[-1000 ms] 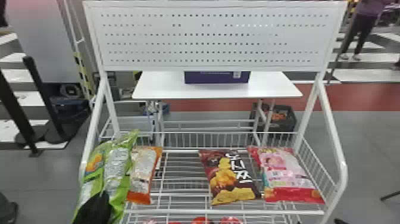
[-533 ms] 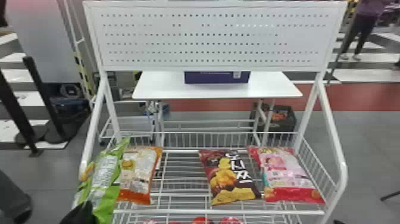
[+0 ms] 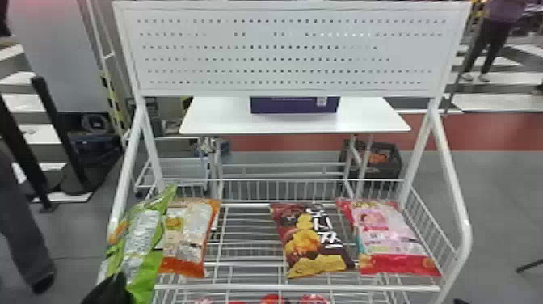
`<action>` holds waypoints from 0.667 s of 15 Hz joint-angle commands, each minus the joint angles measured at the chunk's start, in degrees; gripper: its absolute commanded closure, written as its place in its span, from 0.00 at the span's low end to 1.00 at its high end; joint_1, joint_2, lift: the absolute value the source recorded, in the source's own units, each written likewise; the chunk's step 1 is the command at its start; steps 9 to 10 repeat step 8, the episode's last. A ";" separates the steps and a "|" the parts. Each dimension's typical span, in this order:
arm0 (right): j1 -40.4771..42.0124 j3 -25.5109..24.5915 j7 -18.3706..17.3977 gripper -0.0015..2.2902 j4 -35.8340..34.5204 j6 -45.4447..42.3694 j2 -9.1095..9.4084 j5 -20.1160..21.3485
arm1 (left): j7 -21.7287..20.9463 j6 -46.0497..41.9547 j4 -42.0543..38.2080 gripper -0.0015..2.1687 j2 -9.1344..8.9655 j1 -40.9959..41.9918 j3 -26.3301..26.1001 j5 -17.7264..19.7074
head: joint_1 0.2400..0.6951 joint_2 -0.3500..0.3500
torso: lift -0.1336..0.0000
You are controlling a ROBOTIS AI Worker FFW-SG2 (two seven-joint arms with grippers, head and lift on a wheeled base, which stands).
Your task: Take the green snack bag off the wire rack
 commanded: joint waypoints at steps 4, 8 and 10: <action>-0.03 0.00 -0.01 0.07 0.00 0.00 0.00 0.00 | 0.00 0.05 0.00 0.77 0.00 0.13 0.23 0.00 | 0.57 0.50 | 1.00; -0.12 0.00 -0.01 0.07 0.09 0.00 0.18 0.00 | -0.08 0.05 0.27 0.77 0.00 0.13 0.32 0.26 | 0.57 0.50 | 1.00; -0.12 0.00 -0.01 0.07 0.09 0.00 0.18 0.00 | -0.08 0.05 0.27 0.77 0.00 0.13 0.32 0.26 | 0.57 0.50 | 1.00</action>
